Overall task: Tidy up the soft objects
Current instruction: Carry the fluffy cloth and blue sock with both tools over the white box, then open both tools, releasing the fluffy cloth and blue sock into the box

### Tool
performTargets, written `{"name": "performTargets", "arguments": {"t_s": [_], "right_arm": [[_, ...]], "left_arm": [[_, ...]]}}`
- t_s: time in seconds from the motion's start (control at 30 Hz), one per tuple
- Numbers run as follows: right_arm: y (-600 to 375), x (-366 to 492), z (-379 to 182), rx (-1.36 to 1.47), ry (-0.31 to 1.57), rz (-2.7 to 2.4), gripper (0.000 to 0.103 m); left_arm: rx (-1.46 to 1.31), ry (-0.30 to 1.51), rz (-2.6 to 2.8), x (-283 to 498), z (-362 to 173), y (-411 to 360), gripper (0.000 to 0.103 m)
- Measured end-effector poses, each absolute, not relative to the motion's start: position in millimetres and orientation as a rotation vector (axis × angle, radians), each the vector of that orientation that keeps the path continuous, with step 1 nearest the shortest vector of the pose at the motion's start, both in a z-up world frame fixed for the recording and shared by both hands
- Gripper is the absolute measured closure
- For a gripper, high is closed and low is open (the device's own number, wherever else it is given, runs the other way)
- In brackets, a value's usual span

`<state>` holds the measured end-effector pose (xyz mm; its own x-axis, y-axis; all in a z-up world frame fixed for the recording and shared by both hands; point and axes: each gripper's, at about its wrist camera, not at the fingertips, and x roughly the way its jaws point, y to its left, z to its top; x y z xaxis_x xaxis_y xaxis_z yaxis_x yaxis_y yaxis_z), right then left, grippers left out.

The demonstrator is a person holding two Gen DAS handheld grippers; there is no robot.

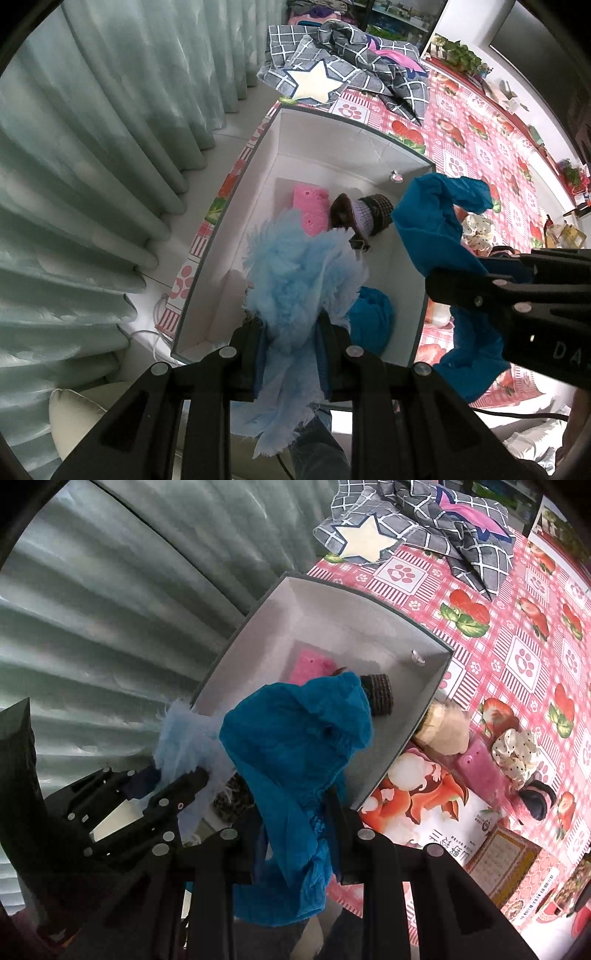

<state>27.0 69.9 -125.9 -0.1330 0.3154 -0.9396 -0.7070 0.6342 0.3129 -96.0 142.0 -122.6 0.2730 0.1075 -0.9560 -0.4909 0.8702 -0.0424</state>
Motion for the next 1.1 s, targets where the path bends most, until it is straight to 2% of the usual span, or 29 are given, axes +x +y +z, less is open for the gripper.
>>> {"name": "performTargets", "arguments": {"t_s": [0.5,0.57,0.67,0.7,0.73,0.77,0.8,0.87,0.93,1.0,1.1], "right_arm": [[79.5,31.6,-132.4,-0.361,1.458,0.916,0.075],[80.6,32.3,-132.3,-0.364,1.454,0.918,0.075],[81.7,33.1,-132.2,-0.361,1.454,0.922,0.074],[81.6,33.1,-132.1,-0.363,1.452,0.923,0.066],[81.7,33.0,-132.0,-0.365,1.450,0.925,0.057],[81.7,33.0,-131.5,-0.365,1.447,0.926,0.036],[81.7,32.9,-130.6,-0.363,1.443,0.924,0.026],[82.2,33.0,-128.9,-0.366,1.435,0.919,0.026],[83.3,33.1,-128.0,-0.377,1.430,0.911,0.025],[82.5,34.3,-126.2,-0.392,1.413,0.886,0.000],[78.5,38.1,-121.5,-0.361,1.407,0.879,0.000]], "left_arm": [[-0.360,1.249,0.409,-90.6,-129.1,143.6,0.077],[-0.352,1.241,0.412,-90.3,-127.8,143.2,0.071],[-0.345,1.225,0.409,-89.5,-124.7,142.4,0.047],[-0.342,1.221,0.409,-89.3,-123.8,142.1,0.032],[-0.340,1.217,0.409,-88.9,-122.8,142.0,0.022],[-0.339,1.206,0.411,-88.9,-121.1,142.1,0.021],[-0.338,1.200,0.413,-88.8,-119.7,141.9,0.021],[-0.348,1.196,0.416,-88.2,-119.1,142.6,0.018],[-0.377,1.184,0.408,-88.6,-118.5,144.8,0.009],[-0.384,1.186,0.409,-89.0,-118.2,146.4,0.000],[-0.434,1.193,0.369,-89.4,-118.0,148.5,0.000]]}}
